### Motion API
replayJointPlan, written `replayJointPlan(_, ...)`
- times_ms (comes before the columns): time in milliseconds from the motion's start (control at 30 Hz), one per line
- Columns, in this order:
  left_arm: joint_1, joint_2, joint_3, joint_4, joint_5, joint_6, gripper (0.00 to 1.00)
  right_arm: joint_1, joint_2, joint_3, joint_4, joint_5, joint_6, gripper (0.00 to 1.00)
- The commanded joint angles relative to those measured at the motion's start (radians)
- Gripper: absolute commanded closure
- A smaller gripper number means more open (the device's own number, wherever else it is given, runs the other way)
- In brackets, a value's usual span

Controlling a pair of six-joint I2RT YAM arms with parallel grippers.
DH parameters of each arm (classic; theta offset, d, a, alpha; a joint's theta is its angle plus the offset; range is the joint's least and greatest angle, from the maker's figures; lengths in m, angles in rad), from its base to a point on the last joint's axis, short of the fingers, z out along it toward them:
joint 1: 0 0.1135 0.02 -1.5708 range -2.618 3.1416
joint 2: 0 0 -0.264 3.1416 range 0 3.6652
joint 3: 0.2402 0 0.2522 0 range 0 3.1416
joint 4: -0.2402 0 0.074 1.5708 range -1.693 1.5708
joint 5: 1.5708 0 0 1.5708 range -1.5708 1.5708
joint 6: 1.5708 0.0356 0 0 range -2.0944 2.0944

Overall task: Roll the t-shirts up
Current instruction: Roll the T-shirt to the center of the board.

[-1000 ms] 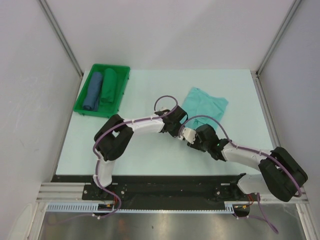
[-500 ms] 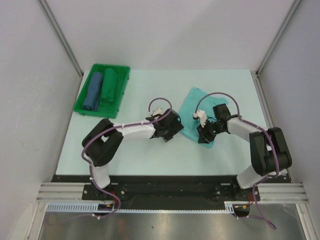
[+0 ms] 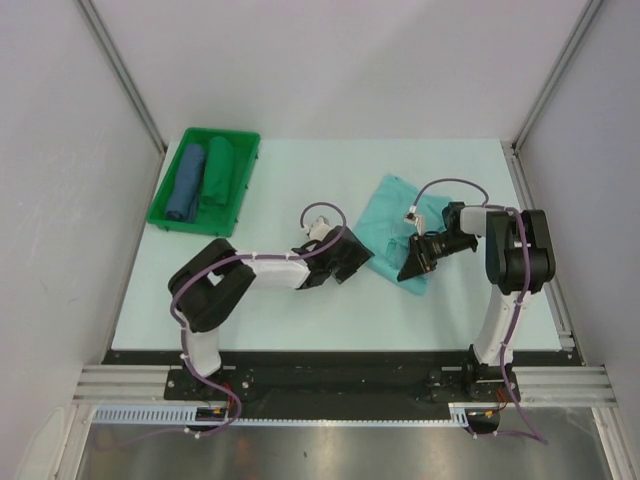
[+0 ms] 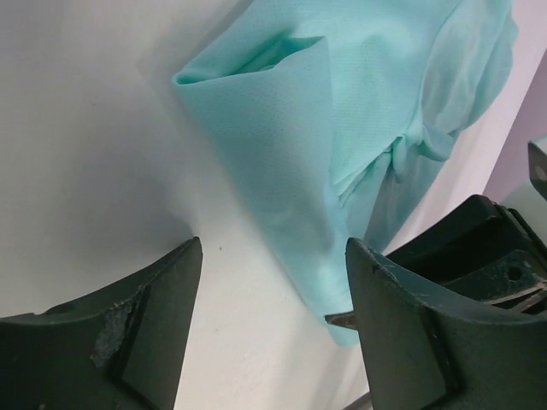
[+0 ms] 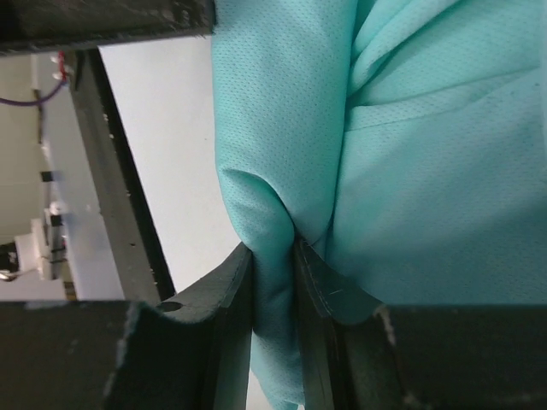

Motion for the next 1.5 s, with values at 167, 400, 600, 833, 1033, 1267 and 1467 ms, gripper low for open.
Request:
replayJointPlan(167,-0.041,0.122,0.106,-0.005,-0.076,-0.088,0.41,-0.035,0.1,0.061,-0.132,-0.062,-0.048,0.73)
replayJointPlan(400,-0.047,0.168,0.279,-0.384,-0.053,-0.174,1.0,-0.034,0.016,0.041,-0.072,0.013,-0.016,0.59)
replayJointPlan(600,-0.039,0.165,0.365,-0.68,0.007,-0.212,1.0,-0.012,-0.24,-0.105,0.208,0.212,0.132,0.4)
replayJointPlan(833,-0.004,0.159,0.394,-0.802,0.059,-0.186,1.0,0.193,-0.66,-0.424,0.587,0.555,0.188,0.3)
replayJointPlan(1033,0.024,0.187,0.428,-0.882,0.102,-0.153,1.0,0.536,-0.896,-0.567,0.683,0.91,0.18,0.25)
replayJointPlan(1267,0.03,0.184,0.439,-0.906,0.105,-0.146,1.0,0.776,-0.861,-0.597,0.727,1.184,0.128,0.26)
replayJointPlan(1467,0.034,0.197,0.463,-0.92,0.099,-0.142,1.0,0.868,-0.785,-0.599,0.738,1.284,0.123,0.27)
